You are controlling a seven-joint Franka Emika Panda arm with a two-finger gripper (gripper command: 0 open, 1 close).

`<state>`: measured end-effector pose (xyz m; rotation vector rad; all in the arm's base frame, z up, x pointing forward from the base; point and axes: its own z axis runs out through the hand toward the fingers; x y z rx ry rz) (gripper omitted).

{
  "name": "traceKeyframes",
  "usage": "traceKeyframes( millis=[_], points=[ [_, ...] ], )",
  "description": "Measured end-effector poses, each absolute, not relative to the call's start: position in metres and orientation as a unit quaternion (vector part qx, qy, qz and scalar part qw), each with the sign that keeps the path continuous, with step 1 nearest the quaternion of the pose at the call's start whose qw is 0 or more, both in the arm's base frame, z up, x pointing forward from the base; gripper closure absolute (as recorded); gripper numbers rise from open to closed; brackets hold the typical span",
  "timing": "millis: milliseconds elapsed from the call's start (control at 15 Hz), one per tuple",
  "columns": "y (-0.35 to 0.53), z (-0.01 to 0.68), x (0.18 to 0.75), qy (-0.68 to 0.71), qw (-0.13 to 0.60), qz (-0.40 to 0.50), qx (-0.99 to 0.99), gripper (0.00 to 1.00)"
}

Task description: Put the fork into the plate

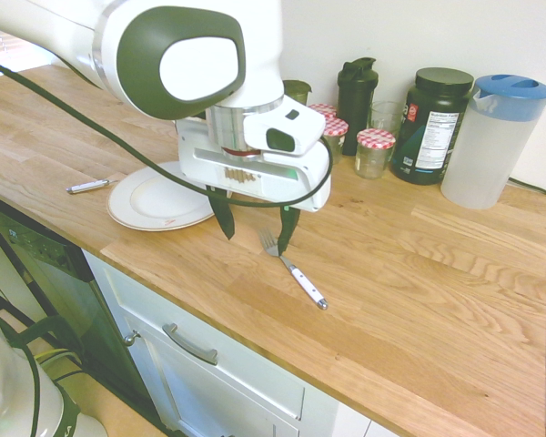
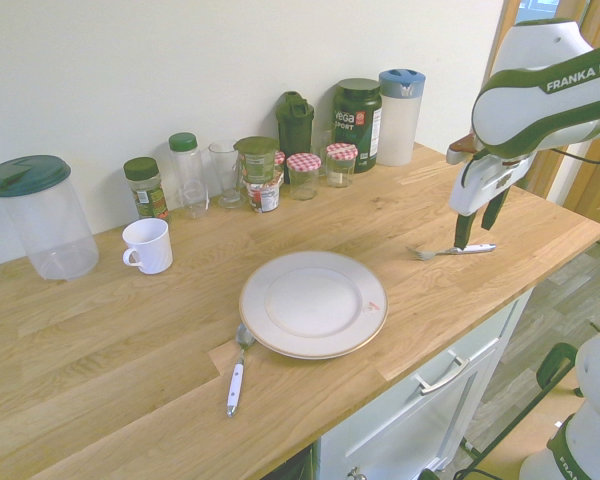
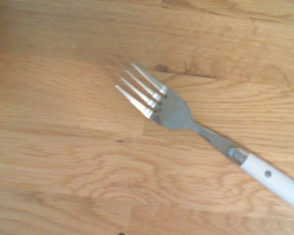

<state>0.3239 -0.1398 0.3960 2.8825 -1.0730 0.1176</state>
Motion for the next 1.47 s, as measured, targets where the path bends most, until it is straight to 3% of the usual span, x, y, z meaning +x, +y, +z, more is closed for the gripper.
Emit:
traceKeyframes(
  millis=[1467],
  points=[
    [-0.191, 0.355, 0.327, -0.241, -0.007, 0.052, 0.969, 0.00]
  ],
)
